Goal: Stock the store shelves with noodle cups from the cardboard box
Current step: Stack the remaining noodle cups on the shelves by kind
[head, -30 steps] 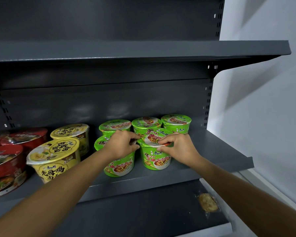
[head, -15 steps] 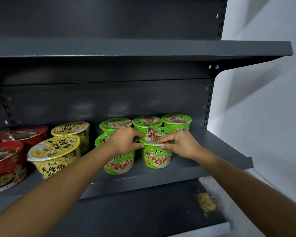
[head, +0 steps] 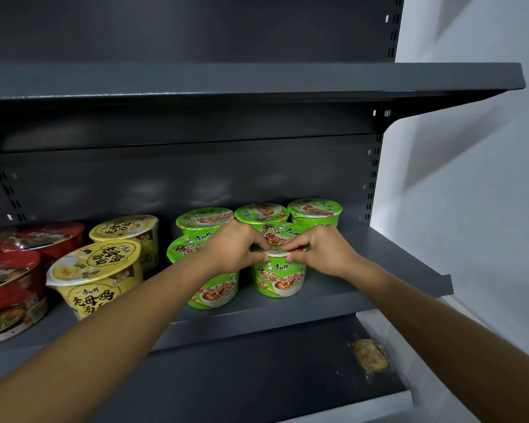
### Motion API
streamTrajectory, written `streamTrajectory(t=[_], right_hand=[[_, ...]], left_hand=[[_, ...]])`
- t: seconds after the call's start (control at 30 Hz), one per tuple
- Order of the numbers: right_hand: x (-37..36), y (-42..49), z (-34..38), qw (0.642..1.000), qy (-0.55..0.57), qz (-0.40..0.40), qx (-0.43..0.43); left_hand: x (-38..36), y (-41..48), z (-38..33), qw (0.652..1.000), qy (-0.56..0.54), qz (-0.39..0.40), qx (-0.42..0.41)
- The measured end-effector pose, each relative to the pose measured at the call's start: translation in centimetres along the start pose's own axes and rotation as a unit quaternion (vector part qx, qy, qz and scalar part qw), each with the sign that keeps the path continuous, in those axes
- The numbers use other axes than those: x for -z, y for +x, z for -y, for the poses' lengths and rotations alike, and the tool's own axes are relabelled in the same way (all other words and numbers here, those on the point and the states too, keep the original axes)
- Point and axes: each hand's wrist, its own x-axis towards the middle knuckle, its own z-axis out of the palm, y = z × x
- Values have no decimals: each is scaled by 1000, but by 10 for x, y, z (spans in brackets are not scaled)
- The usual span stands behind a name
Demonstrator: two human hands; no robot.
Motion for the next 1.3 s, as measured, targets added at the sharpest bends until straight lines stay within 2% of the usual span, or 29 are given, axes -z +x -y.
streamTrajectory(t=[0.23,0.5,0.93,1.3], right_hand=[[2,4,2,1000,-26,14,4],[7,6,11,995,-81,58,22],[14,7,4,997,15,81,-12],[12,7,2,997,-8,73,-4]], left_hand=[[-1,-2,-3,1000,4,-5,12],[2,-7,-6,999,22,33,27],[-6,-16,1,996,38,3,85],[-9,-18,4,996,39,-4,78]])
